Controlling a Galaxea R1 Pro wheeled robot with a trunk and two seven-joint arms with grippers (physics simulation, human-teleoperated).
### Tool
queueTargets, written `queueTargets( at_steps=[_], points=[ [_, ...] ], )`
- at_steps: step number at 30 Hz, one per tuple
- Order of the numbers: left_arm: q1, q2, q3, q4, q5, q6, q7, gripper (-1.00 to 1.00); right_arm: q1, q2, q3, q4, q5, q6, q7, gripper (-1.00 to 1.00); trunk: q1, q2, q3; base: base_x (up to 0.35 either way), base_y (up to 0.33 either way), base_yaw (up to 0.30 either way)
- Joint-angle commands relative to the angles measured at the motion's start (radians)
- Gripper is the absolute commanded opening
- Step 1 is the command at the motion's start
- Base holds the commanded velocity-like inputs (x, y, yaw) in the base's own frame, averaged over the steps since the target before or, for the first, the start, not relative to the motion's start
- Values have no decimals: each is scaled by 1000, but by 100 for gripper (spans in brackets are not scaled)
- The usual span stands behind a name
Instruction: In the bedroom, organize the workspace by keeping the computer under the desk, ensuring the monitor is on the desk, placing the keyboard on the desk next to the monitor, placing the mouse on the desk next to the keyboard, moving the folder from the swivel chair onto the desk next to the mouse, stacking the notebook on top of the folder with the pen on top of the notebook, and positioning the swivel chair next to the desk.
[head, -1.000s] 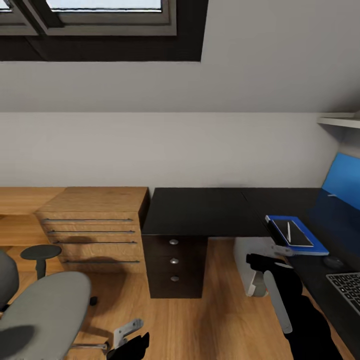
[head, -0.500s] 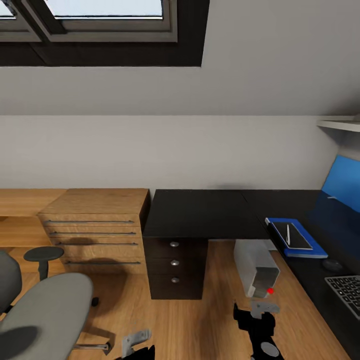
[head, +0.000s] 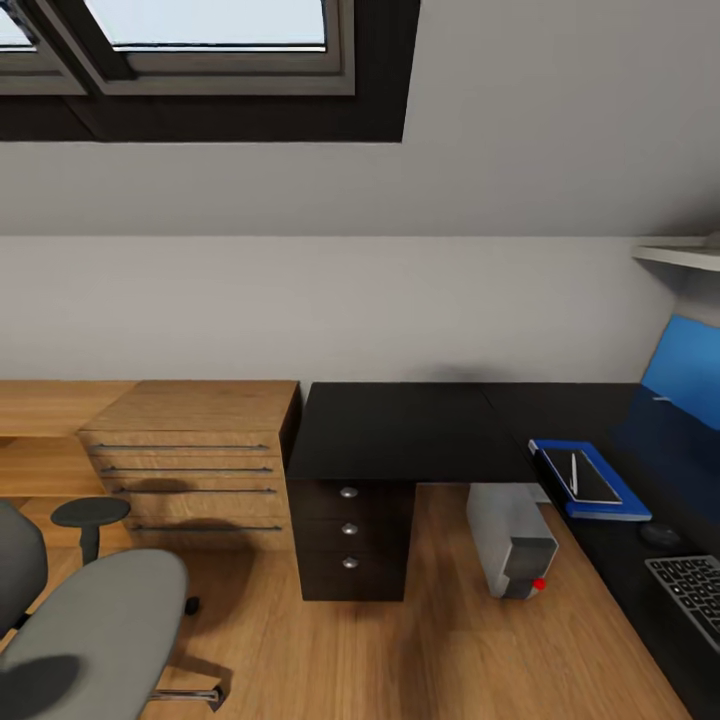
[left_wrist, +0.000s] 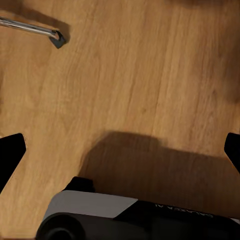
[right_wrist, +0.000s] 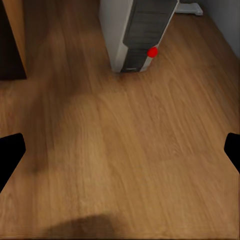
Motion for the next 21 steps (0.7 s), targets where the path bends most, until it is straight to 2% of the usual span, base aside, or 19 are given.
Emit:
queueTargets(
  at_steps=[1,8,15,21],
  points=[
    [0,2,-5,8,8,-6,6,100,-1,-1,9,6,-10,-7,-2,100,-4,7,2,0,0,0],
    [1,11,-4,113,7,-8,5,100,-1,-8,7,18,-7,-13,1,100,-31,56,24,0,0,0],
    [1,13,-3,129,9,-7,4,100,-1,-4,11,64,-6,-18,1,100,-58,105,46,0,0,0],
    [1,14,1,140,9,-7,5,100,-1,-8,10,84,-5,-15,2,100,-58,105,46,0,0,68]
  ],
)
